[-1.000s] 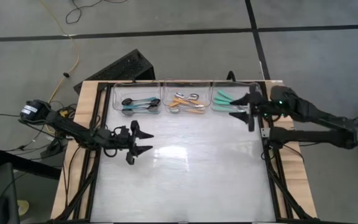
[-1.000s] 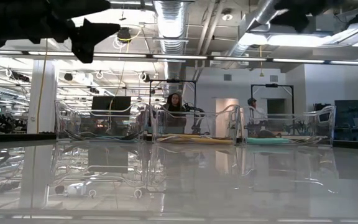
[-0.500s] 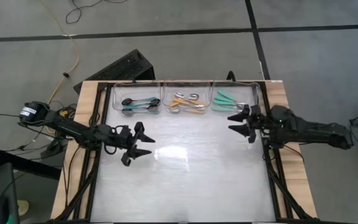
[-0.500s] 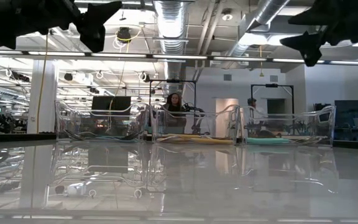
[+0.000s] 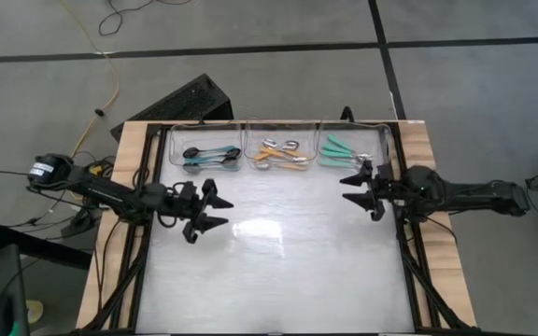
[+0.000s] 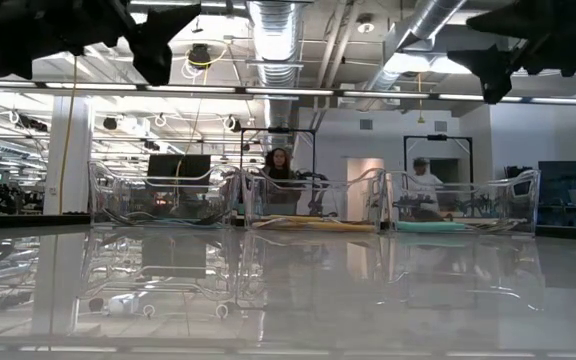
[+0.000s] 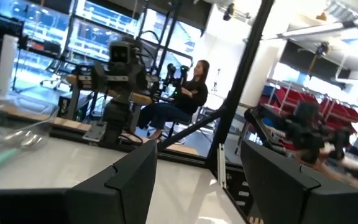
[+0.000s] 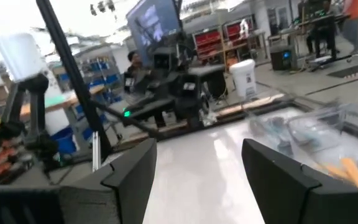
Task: Sort silverware by color (type)
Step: Return to Home Position
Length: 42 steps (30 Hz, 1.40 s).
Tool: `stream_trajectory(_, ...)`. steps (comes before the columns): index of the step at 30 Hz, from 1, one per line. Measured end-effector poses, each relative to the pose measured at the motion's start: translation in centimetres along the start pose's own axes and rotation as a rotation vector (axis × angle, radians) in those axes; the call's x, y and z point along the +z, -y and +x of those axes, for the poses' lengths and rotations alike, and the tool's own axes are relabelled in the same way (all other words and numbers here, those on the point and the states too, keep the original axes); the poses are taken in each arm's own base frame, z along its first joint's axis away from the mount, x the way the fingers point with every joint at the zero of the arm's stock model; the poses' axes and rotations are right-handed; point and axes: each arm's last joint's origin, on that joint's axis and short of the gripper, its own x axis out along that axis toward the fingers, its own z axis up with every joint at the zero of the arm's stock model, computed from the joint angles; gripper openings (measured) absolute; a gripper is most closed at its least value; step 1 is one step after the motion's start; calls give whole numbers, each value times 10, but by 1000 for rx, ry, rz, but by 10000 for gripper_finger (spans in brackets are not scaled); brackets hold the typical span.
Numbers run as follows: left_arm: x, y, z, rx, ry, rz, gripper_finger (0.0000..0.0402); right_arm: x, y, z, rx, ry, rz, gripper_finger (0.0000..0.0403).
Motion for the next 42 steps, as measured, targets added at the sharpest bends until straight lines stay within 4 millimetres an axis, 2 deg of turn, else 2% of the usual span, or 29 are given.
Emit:
stream_trajectory(5, 3, -5, 0, 41, 25, -32, 218, -14, -3, 0, 36, -34, 29, 265)
stream_trajectory(14, 7, 1, 0, -98, 42, 10, 218, -9, -12, 0, 39, 94, -31, 265)
stream_trajectory(20, 9, -1, 0, -95, 54, -23, 218, -4, -9, -2, -147, 174, -126, 265)
stream_trajectory(24, 8, -7, 0, -49, 39, -21, 218, -4, -8, -2, -201, 172, -196, 265)
stream_trajectory(32, 14, -25, -2, 54, 71, 2, 218, -8, -9, -2, -189, 141, -152, 265)
stream_trajectory(36, 14, -26, -2, 47, 68, 47, 218, -7, -10, -2, -172, 147, -123, 265)
stream_trajectory(42, 14, -25, -2, 10, 55, 21, 218, -7, -11, -3, -167, 149, -112, 265)
